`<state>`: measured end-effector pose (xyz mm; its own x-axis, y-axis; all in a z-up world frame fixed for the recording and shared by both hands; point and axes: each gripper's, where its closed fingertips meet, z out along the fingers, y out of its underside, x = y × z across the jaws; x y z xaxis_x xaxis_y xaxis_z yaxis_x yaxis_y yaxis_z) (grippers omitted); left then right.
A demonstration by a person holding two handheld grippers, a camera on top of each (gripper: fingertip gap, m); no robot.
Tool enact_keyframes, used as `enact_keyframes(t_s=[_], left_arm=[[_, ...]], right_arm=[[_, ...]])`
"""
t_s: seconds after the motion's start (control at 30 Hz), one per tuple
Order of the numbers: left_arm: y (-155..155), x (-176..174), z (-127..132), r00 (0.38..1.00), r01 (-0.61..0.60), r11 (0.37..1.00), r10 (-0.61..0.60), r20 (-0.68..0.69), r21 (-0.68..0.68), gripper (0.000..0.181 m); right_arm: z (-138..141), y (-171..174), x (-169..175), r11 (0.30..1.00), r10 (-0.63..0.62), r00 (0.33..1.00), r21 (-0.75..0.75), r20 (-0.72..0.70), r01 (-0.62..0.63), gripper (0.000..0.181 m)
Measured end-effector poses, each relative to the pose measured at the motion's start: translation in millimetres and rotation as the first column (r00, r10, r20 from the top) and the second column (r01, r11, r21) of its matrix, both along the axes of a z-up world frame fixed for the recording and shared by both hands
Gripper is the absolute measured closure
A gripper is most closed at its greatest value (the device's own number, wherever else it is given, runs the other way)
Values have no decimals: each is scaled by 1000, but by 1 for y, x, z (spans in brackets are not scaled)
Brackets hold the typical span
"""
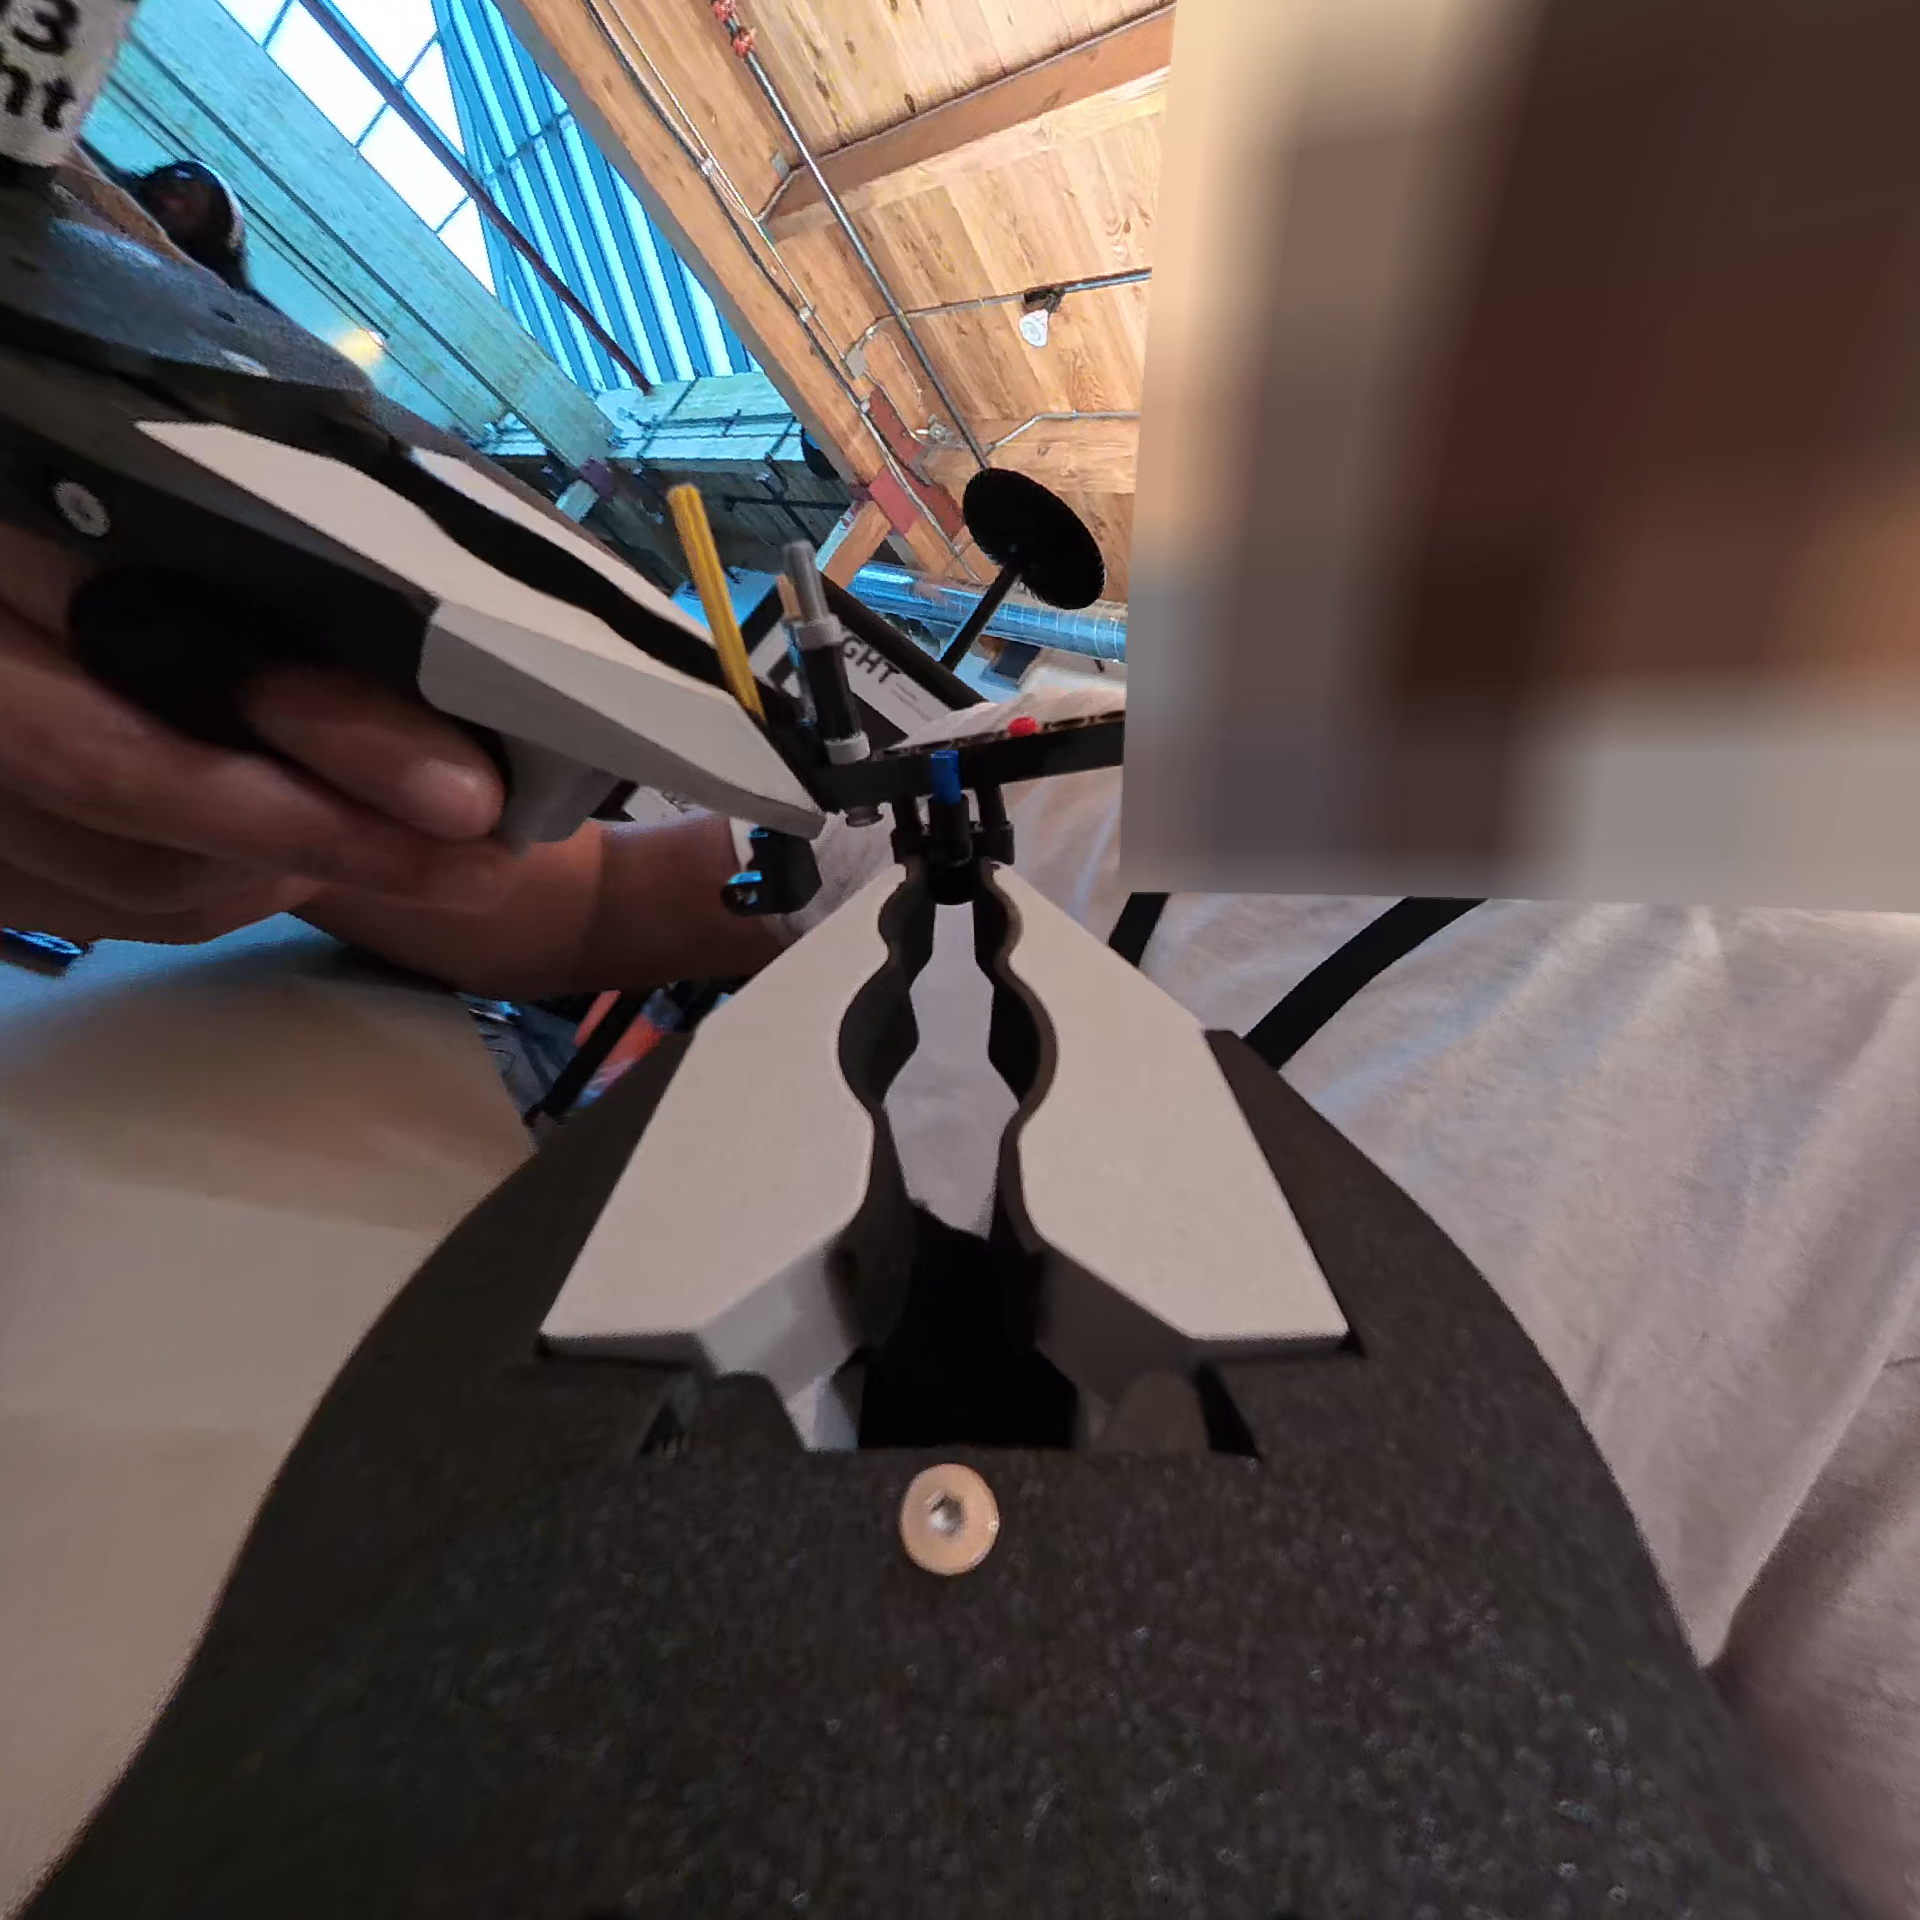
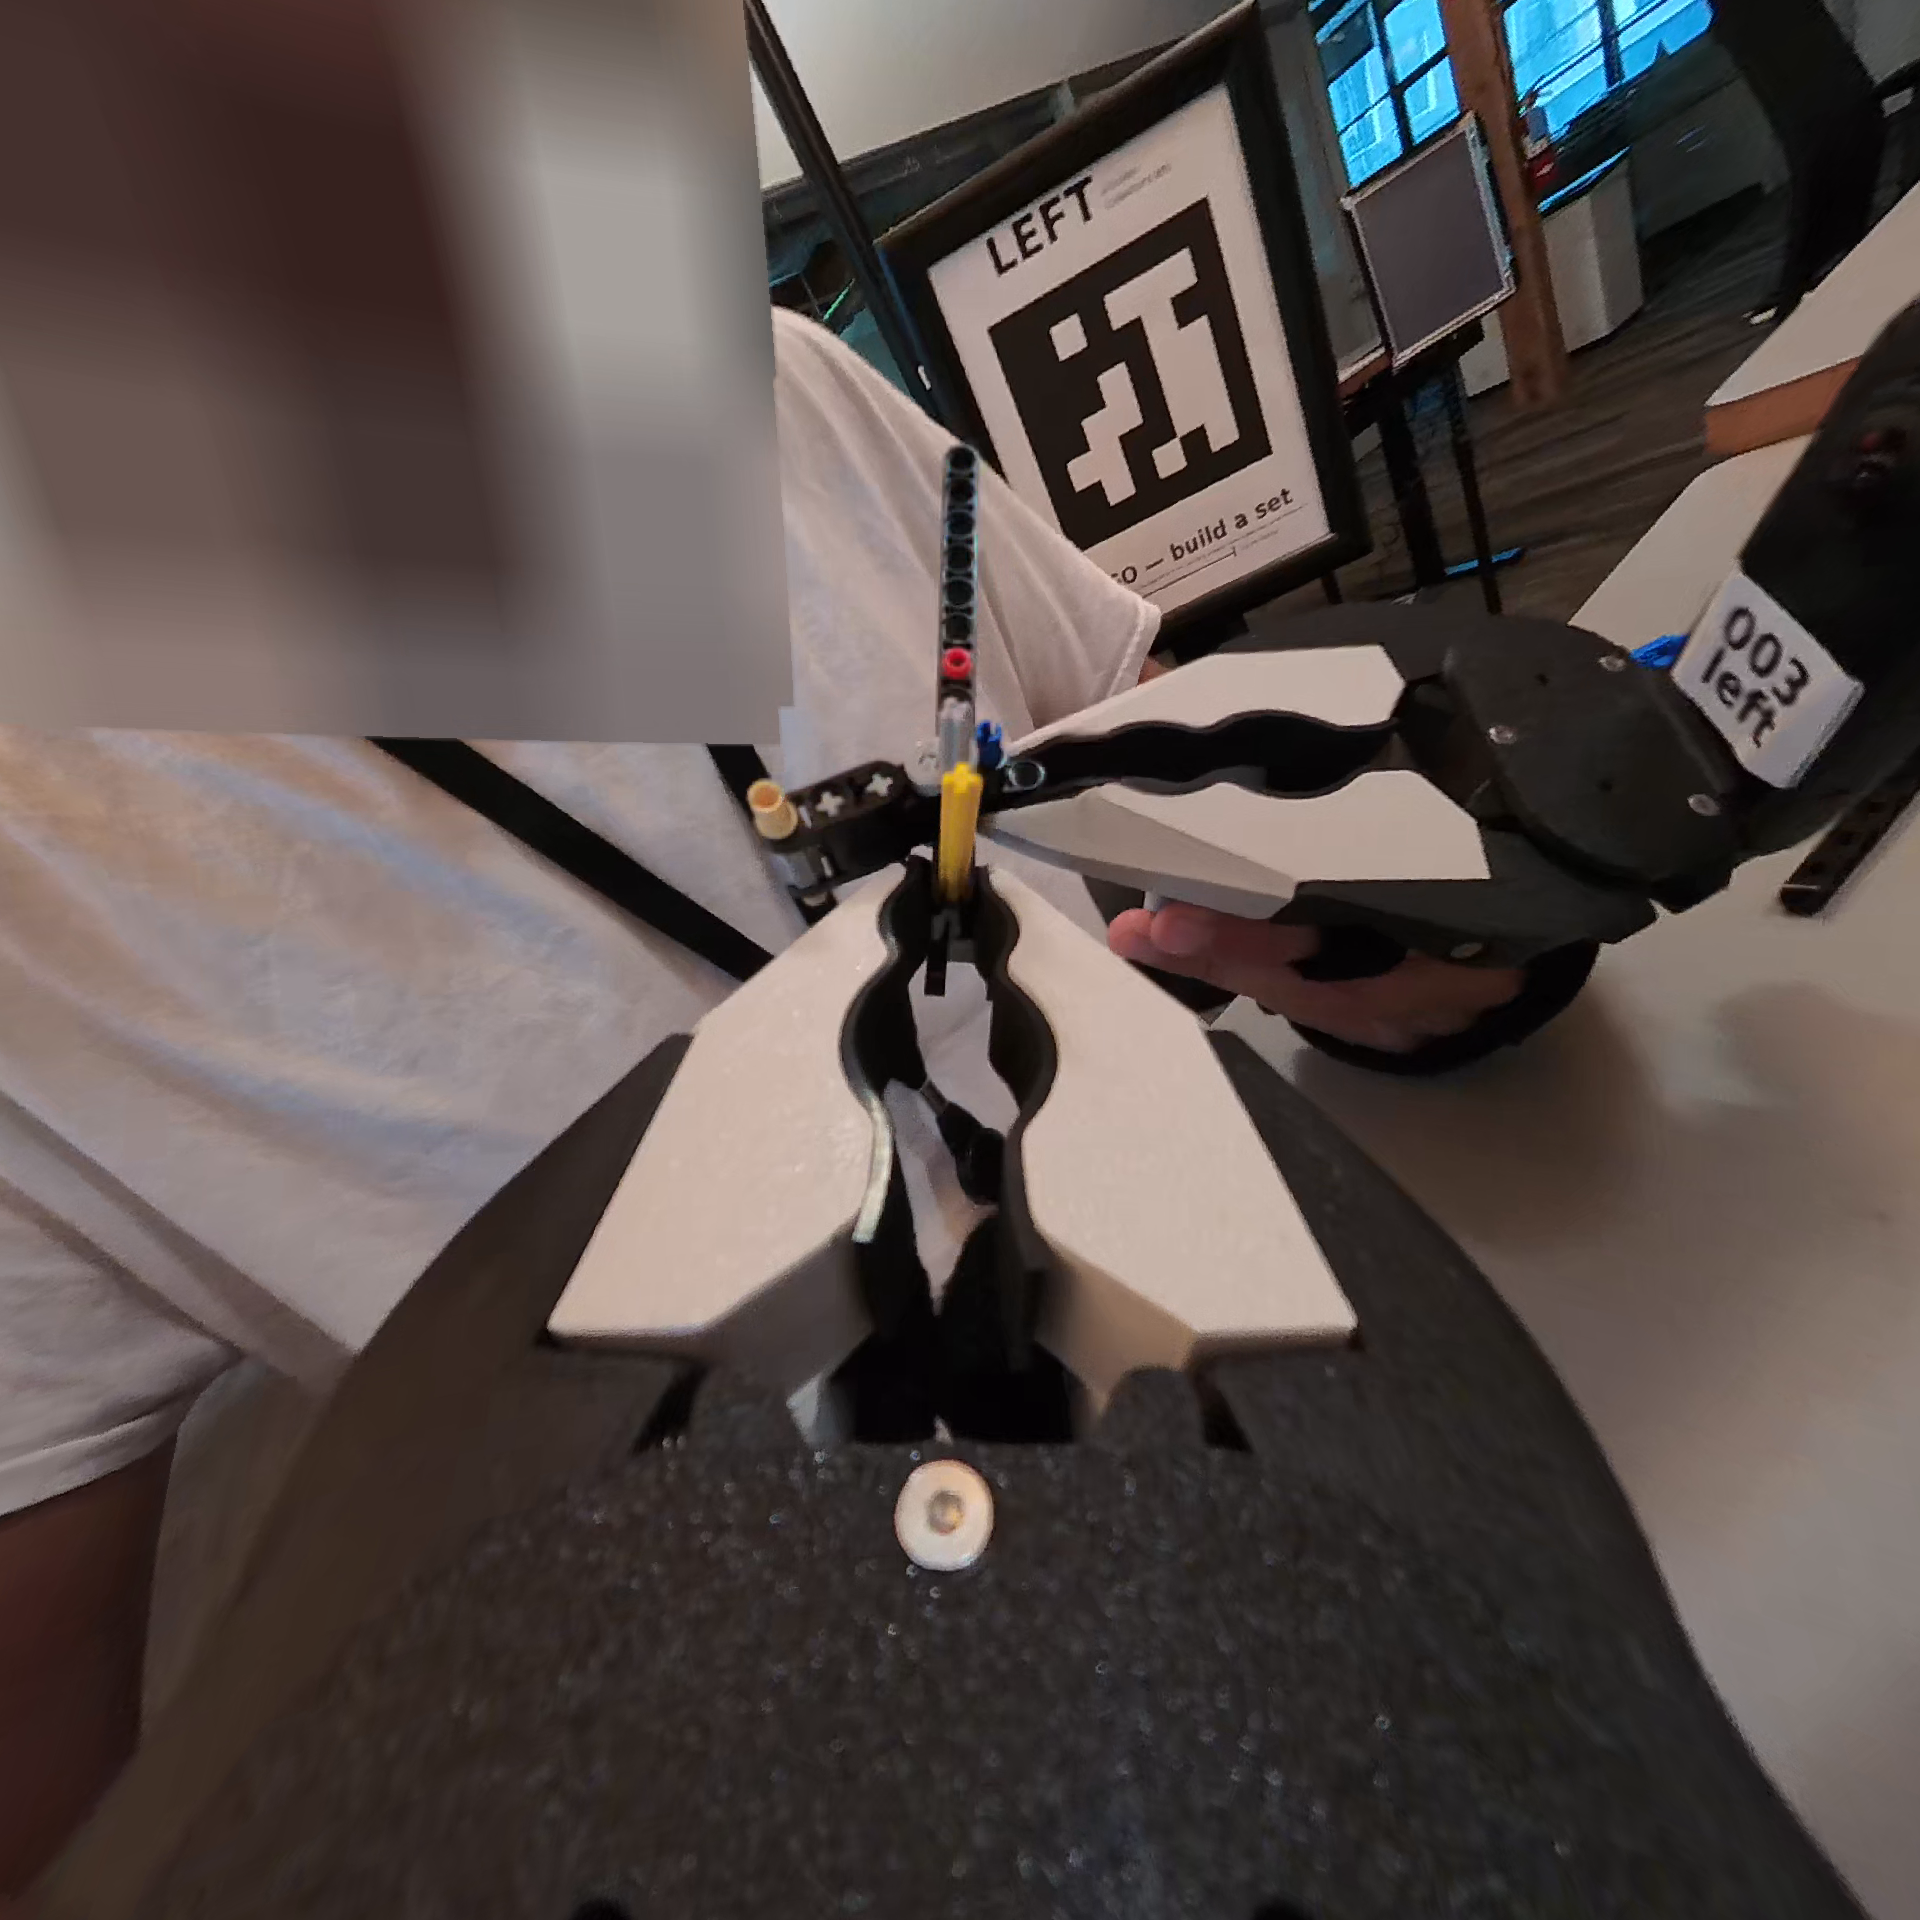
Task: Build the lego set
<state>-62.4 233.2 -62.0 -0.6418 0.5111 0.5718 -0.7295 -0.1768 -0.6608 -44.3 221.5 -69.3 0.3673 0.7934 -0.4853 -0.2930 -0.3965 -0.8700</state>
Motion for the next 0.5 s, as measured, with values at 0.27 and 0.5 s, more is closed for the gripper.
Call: enact_keyframes(t_s=[0.27, 0.5], left_arm=[[-4, 1, -2, 981, 129, 991, -131, -140, -24, 177], [-6, -4, -2, 972, 178, 984, -180, -151, -27, 177]], right_arm=[[-4, -5, 0, 1000, -6, 997, -11, 81, 7, 175], [-8, -8, -8, 1000, 26, 997, -16, 79, -25, 175]])
